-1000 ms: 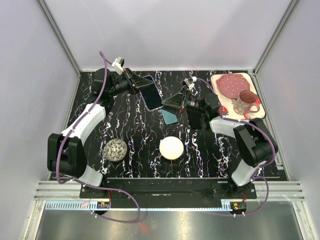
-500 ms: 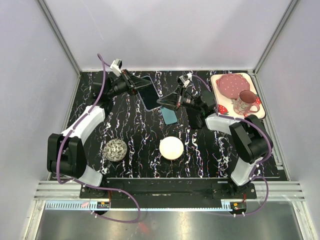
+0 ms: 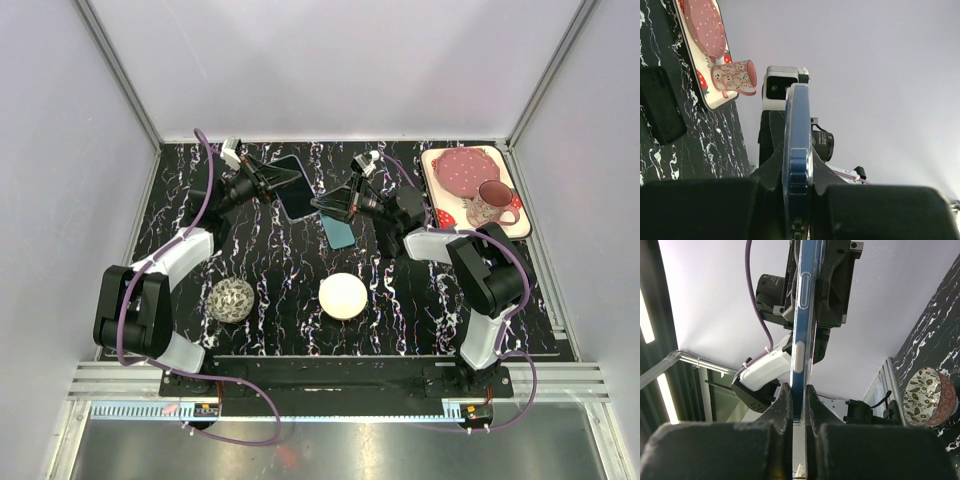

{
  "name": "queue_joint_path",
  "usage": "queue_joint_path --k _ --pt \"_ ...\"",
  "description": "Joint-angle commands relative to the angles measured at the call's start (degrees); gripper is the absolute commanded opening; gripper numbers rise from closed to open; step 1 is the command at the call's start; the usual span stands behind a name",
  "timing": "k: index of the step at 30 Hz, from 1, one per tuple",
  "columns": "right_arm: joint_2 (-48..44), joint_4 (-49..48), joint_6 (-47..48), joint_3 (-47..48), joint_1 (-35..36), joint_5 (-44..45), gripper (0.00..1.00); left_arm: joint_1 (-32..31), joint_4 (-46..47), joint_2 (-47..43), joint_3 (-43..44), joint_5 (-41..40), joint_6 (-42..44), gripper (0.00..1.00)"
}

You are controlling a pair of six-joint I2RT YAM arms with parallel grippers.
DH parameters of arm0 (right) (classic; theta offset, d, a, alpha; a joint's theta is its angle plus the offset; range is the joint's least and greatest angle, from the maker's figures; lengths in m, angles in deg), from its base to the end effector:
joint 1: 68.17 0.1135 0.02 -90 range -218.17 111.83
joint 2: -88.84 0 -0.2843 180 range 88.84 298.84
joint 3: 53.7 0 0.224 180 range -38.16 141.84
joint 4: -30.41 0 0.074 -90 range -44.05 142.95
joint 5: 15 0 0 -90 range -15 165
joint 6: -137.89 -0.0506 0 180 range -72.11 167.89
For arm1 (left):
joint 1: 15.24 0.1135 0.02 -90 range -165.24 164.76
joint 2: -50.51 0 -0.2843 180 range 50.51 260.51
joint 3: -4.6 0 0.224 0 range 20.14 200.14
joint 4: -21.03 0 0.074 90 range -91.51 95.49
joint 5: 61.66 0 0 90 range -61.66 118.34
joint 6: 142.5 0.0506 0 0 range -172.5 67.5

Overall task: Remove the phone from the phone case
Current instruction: Remove the phone case from the phone.

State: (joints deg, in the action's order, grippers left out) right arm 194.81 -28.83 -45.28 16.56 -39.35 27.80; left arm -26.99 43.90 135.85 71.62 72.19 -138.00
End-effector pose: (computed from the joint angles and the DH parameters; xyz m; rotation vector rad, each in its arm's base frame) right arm 0.3146 0.2155 0.2994 -0.0452 1.7054 2.1952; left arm 0.3059 -0.0994 0.3352 -0.4286 1.8093 -1.8385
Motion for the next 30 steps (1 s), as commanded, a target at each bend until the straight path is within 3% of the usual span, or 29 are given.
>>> queue_joint_path --k 1,2,4,6,8,15,17,20,23,27,30 --pt "0.2 -1.86 0.53 1.53 0.19 3.87 0.0 -1.26 8.87 -3.08 2.3 1.32 -4.5 0.0" --pt "0.11 -1.25 0.62 1.18 0.19 3.87 0.0 -1.26 9.13 -3.16 2.39 1.23 -4.68 0.0" --pt "0.11 -0.63 0.7 0.83 0.1 3.87 0.23 -1.26 10.1 -3.51 2.39 0.62 -5.38 0.0" --pt "0.11 -1.41 -0.17 0.48 0.19 3.7 0.38 -1.26 10.19 -4.04 2.74 0.18 -5.21 0.0" --pt "0.2 -2.99 -1.31 0.13 0.19 3.87 0.37 -1.26 10.28 -4.39 2.66 -0.7 -5.38 0.0" --pt "-0.07 -4.84 -3.16 -0.75 0.1 4.4 0.17 -1.09 9.05 -6.06 3.18 -2.55 -4.95 0.0" --pt "-0.07 -6.6 -4.56 -1.02 0.19 4.66 0.2 -1.17 8.35 -6.5 3.27 -3.16 -4.6 0.0" --pt "0.2 -9.06 -6.93 -1.54 0.19 5.18 0.37 -1.17 6.77 -7.38 3.53 -4.04 -3.46 0.0" --pt "-0.06 -10.47 -8.17 -2.24 0.1 6.06 0.39 -1.08 4.84 -8.17 3.97 -4.74 -2.58 0.0" --pt "-1.03 -10.73 -8.61 -3.13 0.19 6.77 0.17 -0.91 4.04 -8.7 4.59 -4.92 -1.96 0.0" --pt "-1.47 -10.91 -8.96 -3.39 0.19 6.77 0.17 -0.82 3.34 -9.14 4.77 -5.27 -1.61 0.0"
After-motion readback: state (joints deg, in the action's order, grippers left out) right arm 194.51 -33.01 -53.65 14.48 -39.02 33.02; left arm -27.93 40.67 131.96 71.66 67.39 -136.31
